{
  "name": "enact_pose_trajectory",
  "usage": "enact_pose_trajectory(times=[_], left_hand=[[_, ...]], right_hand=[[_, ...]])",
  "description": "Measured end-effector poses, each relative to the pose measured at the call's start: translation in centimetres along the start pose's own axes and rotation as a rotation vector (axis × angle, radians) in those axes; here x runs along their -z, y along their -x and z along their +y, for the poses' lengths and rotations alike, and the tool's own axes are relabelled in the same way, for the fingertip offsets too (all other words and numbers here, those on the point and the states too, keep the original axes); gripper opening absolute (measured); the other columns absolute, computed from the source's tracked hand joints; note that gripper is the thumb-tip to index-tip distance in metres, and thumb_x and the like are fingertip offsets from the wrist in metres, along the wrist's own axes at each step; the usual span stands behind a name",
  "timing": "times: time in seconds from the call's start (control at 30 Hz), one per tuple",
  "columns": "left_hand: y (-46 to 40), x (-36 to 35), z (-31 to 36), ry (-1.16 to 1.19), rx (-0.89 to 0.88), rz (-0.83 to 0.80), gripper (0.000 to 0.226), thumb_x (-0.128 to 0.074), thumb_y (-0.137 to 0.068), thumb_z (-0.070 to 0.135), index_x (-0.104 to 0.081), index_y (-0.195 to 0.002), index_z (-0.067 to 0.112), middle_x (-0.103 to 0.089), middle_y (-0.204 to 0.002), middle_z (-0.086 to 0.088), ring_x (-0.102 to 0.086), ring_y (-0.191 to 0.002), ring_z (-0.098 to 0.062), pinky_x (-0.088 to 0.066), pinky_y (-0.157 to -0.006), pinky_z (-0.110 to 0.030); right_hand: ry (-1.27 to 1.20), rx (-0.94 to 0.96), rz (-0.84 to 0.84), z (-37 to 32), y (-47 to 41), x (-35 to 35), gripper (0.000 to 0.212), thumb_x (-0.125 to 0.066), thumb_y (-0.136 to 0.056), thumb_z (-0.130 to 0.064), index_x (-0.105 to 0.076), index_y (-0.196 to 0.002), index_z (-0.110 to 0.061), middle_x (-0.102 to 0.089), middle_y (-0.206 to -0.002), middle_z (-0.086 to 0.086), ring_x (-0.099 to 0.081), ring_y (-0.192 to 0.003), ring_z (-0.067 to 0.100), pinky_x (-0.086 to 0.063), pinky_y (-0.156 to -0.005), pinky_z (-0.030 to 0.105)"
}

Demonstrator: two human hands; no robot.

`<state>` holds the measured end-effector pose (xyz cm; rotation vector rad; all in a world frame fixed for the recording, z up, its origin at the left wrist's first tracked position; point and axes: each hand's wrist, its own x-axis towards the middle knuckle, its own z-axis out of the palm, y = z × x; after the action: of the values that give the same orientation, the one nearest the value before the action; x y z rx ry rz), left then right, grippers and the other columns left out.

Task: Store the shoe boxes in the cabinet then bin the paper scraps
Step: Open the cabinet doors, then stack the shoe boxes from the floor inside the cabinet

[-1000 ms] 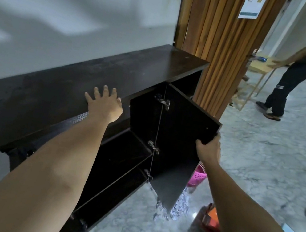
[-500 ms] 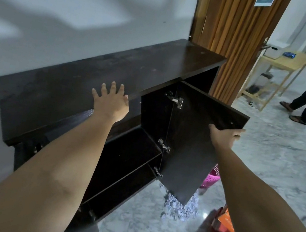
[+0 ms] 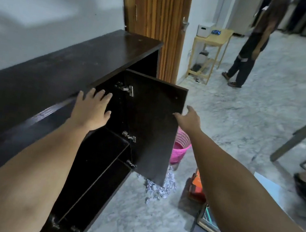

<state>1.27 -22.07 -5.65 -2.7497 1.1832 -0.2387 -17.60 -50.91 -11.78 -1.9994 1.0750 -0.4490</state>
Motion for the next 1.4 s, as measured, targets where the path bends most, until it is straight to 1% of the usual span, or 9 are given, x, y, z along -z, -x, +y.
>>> enact_pose_trajectory(times=[0.13,0.5,0.63,0.73,0.83,0.9,1.07,1.27,1.4], left_hand=[[0.4,-1.1,11.0,0.141,-0.240,-0.058,0.053,-0.050,-0.097,0.045,-0.049,-0.145,0.024,-0.059,-0.139,-0.005,-0.060,-0.121,-0.030,-0.048,-0.100,-0.048],[5.9,-6.6,34.1,0.396,-0.487,-0.501,0.044,-0.052,-0.098,0.042,-0.056,-0.135,0.019,-0.066,-0.127,-0.005,-0.066,-0.108,-0.024,-0.053,-0.083,-0.034],[6.7,-9.6,40.2,0.418,-0.506,-0.627,0.043,-0.051,-0.098,0.038,-0.056,-0.136,0.018,-0.063,-0.133,-0.006,-0.064,-0.113,-0.027,-0.049,-0.084,-0.032],[6.3,-13.9,44.6,0.401,-0.504,-0.731,0.044,-0.047,-0.092,0.042,-0.060,-0.126,0.016,-0.064,-0.132,-0.009,-0.062,-0.115,-0.029,-0.051,-0.094,-0.040],[5.7,-19.6,49.6,0.401,-0.450,-0.858,0.046,-0.046,-0.095,0.044,-0.059,-0.132,0.019,-0.060,-0.141,-0.011,-0.058,-0.124,-0.033,-0.048,-0.096,-0.038],[5.3,-24.5,53.2,0.380,-0.401,-0.908,0.050,-0.047,-0.097,0.047,-0.053,-0.141,0.024,-0.057,-0.145,-0.008,-0.057,-0.127,-0.033,-0.047,-0.095,-0.036],[4.0,-39.6,61.6,0.439,-0.296,-0.995,0.056,-0.056,-0.095,0.048,-0.046,-0.145,0.024,-0.056,-0.146,-0.008,-0.059,-0.124,-0.033,-0.051,-0.096,-0.038],[2.9,-54.8,68.4,0.744,-0.058,-0.991,0.054,-0.060,-0.091,0.044,-0.049,-0.140,0.025,-0.061,-0.133,0.004,-0.058,-0.126,-0.028,-0.046,-0.091,-0.033],[2.7,-63.3,70.4,0.979,0.187,-1.045,0.050,-0.054,-0.098,0.040,-0.041,-0.145,0.028,-0.060,-0.138,0.001,-0.059,-0.124,-0.027,-0.047,-0.106,-0.046]], right_hand=[[0.132,-0.082,-0.062,4.6,5.0,3.8,0.071,-0.070,-0.093,-0.035,-0.044,-0.153,-0.006,-0.051,-0.153,0.016,-0.050,-0.138,0.033,-0.039,-0.112,0.036],[0.121,-0.533,0.089,22.5,16.7,14.5,0.066,-0.071,-0.093,-0.033,-0.048,-0.149,-0.006,-0.051,-0.152,0.014,-0.053,-0.136,0.032,-0.041,-0.109,0.036],[0.056,-0.650,0.107,29.4,17.9,16.3,0.058,-0.074,-0.088,-0.027,-0.057,-0.140,-0.007,-0.063,-0.137,0.014,-0.062,-0.122,0.032,-0.049,-0.105,0.040],[-0.003,-0.750,0.067,35.3,17.4,16.2,0.053,-0.074,-0.081,-0.041,-0.065,-0.127,-0.016,-0.070,-0.115,0.009,-0.068,-0.109,0.030,-0.054,-0.097,0.041],[-0.026,-0.851,0.008,42.8,15.7,14.5,0.022,-0.068,-0.087,-0.039,-0.067,-0.101,-0.022,-0.071,-0.087,0.003,-0.069,-0.084,0.031,-0.053,-0.072,0.033],[-0.095,-0.919,-0.013,48.3,14.3,12.6,0.026,-0.070,-0.090,-0.029,-0.064,-0.111,-0.015,-0.065,-0.080,0.003,-0.058,-0.067,0.019,-0.045,-0.061,0.029],[-0.096,-1.091,-0.029,64.7,10.7,6.6,0.069,-0.063,-0.078,-0.048,-0.057,-0.138,-0.015,-0.075,-0.115,0.017,-0.071,-0.107,0.033,-0.056,-0.096,0.042],[-0.087,-1.157,0.125,80.5,5.8,0.2,0.084,-0.060,-0.078,-0.066,-0.044,-0.146,-0.021,-0.061,-0.137,0.016,-0.061,-0.122,0.039,-0.049,-0.106,0.051],[-0.151,-1.116,0.231,87.0,4.3,-3.9,0.090,-0.069,-0.068,-0.073,-0.044,-0.140,-0.025,-0.064,-0.132,0.011,-0.063,-0.120,0.036,-0.051,-0.106,0.052]])
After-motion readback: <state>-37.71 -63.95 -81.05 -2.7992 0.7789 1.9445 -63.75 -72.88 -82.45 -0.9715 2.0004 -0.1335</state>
